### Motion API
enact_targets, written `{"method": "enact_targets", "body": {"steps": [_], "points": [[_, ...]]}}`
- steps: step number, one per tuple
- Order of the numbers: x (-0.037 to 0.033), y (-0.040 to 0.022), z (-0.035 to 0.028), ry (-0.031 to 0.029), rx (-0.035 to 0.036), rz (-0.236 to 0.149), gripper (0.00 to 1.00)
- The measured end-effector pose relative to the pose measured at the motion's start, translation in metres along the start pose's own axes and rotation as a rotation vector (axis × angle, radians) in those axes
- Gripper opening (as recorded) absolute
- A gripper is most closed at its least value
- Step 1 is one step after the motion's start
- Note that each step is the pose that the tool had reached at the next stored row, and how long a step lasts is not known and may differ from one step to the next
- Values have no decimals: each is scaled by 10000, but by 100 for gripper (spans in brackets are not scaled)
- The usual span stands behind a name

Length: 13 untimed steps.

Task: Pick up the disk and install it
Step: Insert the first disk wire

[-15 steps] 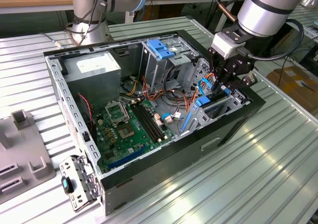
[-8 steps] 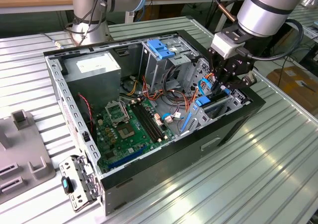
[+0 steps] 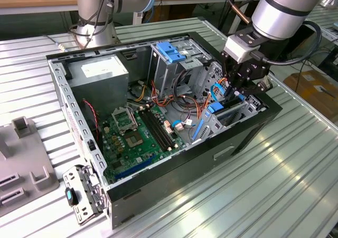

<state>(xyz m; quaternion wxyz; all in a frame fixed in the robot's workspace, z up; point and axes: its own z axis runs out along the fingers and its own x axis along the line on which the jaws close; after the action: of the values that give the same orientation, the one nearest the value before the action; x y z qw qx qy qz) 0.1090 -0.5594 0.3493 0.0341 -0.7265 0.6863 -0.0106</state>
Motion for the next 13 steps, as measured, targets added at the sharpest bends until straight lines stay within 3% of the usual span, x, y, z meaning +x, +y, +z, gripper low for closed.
{"method": "enact_targets", "body": {"steps": [13], "points": [[0,-5,7,-6,9,-3,16]]}}
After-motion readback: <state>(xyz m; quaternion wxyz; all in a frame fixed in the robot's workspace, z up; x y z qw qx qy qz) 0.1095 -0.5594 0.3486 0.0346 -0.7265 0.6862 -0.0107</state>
